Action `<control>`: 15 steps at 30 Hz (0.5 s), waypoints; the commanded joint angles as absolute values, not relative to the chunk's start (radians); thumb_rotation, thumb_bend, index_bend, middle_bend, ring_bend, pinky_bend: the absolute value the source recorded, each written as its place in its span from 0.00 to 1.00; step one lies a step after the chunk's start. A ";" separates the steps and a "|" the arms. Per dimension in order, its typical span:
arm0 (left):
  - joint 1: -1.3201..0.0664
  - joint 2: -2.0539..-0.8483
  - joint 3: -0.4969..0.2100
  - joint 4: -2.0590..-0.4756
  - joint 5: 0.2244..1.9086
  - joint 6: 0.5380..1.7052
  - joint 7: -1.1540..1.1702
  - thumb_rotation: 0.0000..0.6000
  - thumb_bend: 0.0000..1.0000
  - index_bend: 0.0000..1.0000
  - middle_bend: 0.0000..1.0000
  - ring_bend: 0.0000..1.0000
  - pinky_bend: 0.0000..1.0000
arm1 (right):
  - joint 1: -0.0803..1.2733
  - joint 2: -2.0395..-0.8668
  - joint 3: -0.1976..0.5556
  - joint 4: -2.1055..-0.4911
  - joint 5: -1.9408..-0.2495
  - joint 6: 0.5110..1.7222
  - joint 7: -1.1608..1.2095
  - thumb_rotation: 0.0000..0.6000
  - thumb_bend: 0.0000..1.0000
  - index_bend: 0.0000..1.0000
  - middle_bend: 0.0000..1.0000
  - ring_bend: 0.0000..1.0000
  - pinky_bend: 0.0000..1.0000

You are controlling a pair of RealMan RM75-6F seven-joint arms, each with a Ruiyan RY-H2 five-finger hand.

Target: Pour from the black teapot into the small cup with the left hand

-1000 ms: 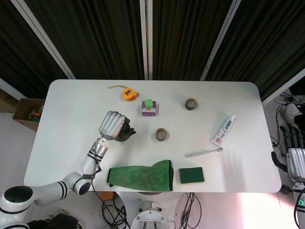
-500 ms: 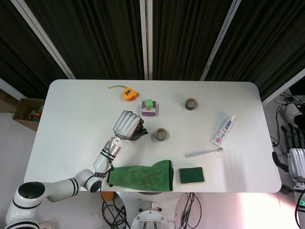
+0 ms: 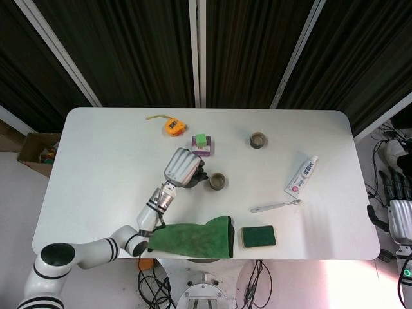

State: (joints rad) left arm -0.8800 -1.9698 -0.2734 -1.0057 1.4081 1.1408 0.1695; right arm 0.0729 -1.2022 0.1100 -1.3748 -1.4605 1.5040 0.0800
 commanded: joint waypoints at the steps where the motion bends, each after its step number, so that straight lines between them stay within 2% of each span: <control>1: -0.889 -1.979 -0.276 -0.997 1.407 1.139 0.174 1.00 0.23 1.00 1.00 0.94 0.76 | 0.073 -1.202 0.111 -1.374 -1.460 1.504 0.081 1.00 0.34 0.00 0.00 0.00 0.00; 15: -0.939 -2.016 -0.288 -0.961 1.408 1.130 0.221 1.00 0.24 1.00 1.00 0.94 0.76 | 0.072 -1.209 0.114 -1.355 -1.457 1.508 0.091 1.00 0.33 0.00 0.00 0.00 0.00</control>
